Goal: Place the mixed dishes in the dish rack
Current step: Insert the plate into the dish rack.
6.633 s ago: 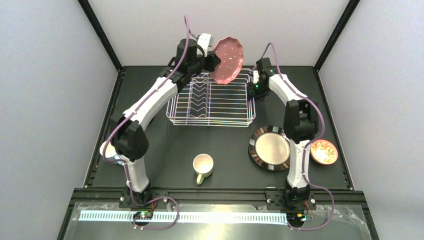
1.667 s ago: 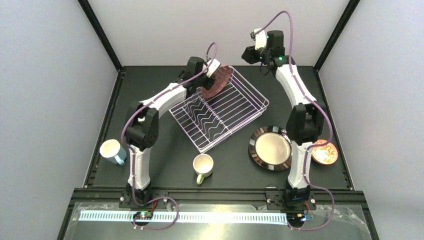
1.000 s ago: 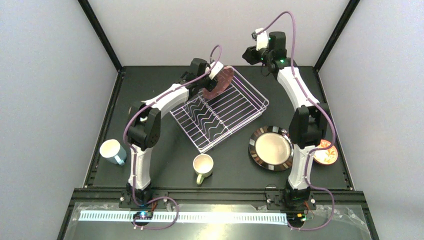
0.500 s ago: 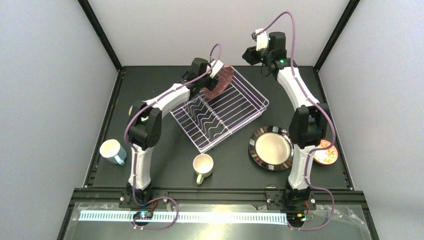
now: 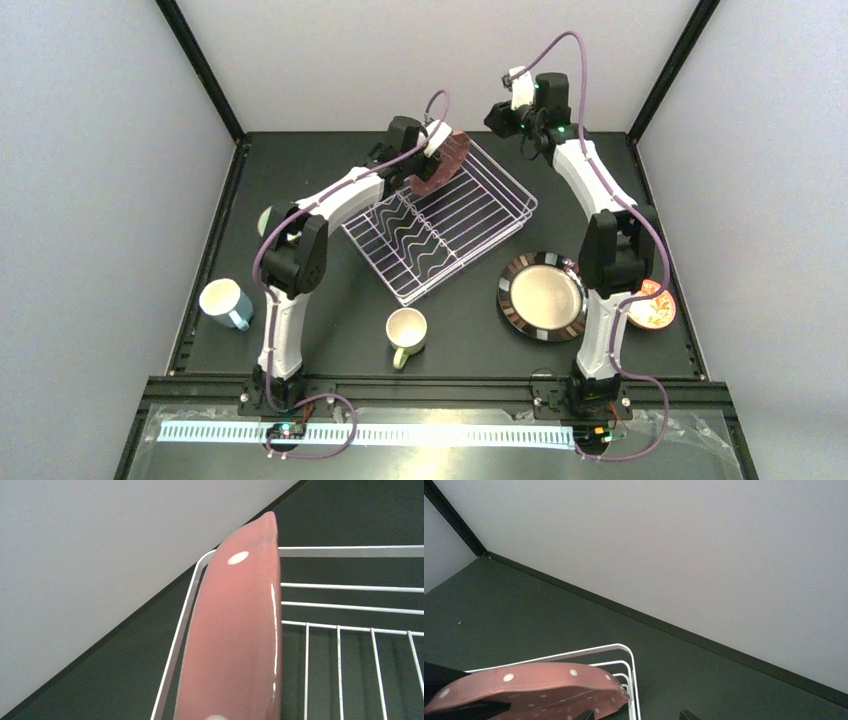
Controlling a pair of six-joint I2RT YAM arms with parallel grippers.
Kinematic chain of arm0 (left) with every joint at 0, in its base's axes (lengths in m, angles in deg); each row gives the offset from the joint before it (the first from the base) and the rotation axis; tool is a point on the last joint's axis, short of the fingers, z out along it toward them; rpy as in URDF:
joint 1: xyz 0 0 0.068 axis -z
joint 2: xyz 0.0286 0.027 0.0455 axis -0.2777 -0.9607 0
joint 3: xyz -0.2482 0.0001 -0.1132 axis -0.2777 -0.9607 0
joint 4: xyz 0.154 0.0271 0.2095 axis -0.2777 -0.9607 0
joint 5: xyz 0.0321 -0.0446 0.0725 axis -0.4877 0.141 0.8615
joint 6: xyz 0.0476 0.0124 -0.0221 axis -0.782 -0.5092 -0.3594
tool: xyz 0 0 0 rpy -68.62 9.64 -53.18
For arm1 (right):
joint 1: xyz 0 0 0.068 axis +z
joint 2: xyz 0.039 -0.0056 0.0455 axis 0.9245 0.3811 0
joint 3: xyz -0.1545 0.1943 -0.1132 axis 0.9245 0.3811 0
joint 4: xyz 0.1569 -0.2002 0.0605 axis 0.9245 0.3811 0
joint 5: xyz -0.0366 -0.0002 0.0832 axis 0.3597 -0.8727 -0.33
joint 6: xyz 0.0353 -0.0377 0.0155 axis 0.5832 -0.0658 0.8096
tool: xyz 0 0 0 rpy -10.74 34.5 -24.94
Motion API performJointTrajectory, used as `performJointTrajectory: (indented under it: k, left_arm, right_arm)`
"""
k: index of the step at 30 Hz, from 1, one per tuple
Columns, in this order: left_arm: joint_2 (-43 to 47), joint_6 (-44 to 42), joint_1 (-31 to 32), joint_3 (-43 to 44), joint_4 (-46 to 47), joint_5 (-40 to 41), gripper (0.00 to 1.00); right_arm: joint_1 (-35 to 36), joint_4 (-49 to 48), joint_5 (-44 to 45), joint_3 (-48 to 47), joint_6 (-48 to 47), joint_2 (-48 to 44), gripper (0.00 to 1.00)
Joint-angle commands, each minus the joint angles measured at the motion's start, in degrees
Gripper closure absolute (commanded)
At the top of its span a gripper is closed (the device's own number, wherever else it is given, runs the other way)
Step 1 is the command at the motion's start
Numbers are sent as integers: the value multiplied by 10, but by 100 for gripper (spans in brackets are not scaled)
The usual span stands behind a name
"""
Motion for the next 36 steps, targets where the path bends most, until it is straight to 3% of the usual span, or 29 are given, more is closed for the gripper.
performJointTrajectory:
  k: [1,15,20,26,36]
  left_arm:
    - [-42,-40,-3,7,-35,66,99]
    - [-58,-20,1,27,-80,114,96]
    - [-54,7,2,27,-82,114,82]
    - [-51,52,1,43,-94,114,58]
    - [-51,87,0,77,-119,117,47]
  right_arm:
    - [-2,-37,6,23,1,-27,2]
    - [-2,-49,12,45,-5,-33,2]
    - [-2,-42,5,37,-6,-29,2]
    - [-3,-25,5,19,-12,-26,2]
    - [-3,-9,-1,4,-10,-26,2]
